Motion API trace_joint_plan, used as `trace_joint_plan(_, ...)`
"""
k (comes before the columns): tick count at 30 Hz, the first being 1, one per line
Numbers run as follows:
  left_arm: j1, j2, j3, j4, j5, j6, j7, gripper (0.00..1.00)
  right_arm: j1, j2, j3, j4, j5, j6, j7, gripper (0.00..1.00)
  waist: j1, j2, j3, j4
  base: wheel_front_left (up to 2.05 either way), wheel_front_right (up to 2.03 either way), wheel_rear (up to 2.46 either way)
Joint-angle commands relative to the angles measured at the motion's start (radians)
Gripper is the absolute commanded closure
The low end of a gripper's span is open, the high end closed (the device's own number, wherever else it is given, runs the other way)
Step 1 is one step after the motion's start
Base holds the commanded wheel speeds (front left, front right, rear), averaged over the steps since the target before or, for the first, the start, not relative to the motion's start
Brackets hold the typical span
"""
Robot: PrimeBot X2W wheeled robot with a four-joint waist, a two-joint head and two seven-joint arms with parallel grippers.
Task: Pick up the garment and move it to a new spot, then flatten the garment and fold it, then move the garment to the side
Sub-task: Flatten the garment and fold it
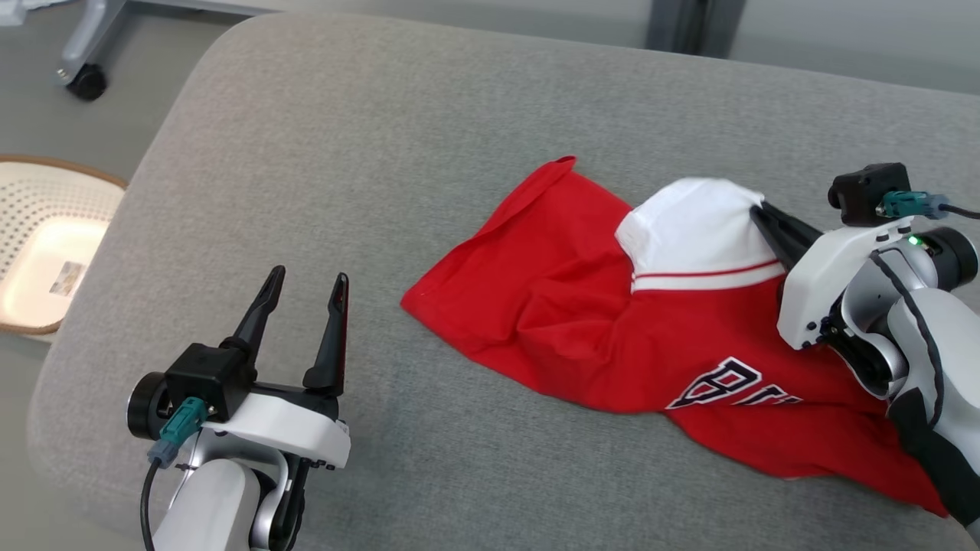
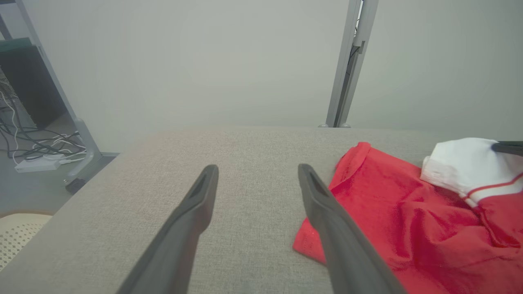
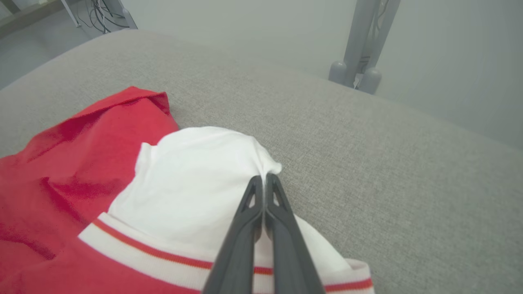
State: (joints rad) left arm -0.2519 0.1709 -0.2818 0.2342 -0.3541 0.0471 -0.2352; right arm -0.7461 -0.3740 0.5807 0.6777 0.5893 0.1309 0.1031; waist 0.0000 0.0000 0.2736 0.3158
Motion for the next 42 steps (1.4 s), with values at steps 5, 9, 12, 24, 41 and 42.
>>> trace_joint_plan(5, 0.006, 0.021, 0.007, -0.016, 0.002, 0.013, 0.006, 0.00, 0.033, -0.016, -0.009, -0.094, -0.001, 0.000, -0.085, 1.00, 0.0000, 0.0000, -0.030, -0.068, 0.00, 0.00, 0.00)
trace_joint_plan(9, 0.019, 0.037, 0.013, -0.029, 0.002, 0.023, 0.021, 0.00, 0.097, -0.032, -0.012, -0.194, -0.015, 0.000, -0.126, 1.00, 0.0000, 0.0000, -0.053, -0.116, 0.00, 0.00, 0.00)
trace_joint_plan(12, 0.026, 0.046, 0.014, -0.040, -0.001, 0.030, 0.034, 0.00, 0.178, -0.048, -0.016, -0.280, -0.022, 0.000, -0.154, 1.00, 0.0000, 0.0000, -0.072, -0.142, 0.00, 0.00, 0.00)
trace_joint_plan(24, 0.096, 0.066, 0.015, -0.072, -0.014, 0.055, 0.067, 0.00, 0.608, -0.028, -0.163, -0.507, -0.064, 0.000, -0.196, 1.00, 0.0000, 0.0000, -0.144, -0.206, 0.00, 0.00, 0.00)
trace_joint_plan(41, 0.164, 0.105, 0.040, -0.131, -0.034, 0.098, 0.108, 0.00, 0.838, 0.172, -0.396, -0.601, -0.085, 0.000, -0.232, 0.00, 0.0000, 0.0000, -0.192, -0.290, 0.00, 0.00, 0.00)
trace_joint_plan(42, 0.165, 0.108, 0.044, -0.135, -0.036, 0.102, 0.110, 0.00, 0.835, 0.183, -0.428, -0.617, -0.095, 0.000, -0.242, 0.00, 0.0000, 0.0000, -0.194, -0.295, 0.00, 0.00, 0.00)
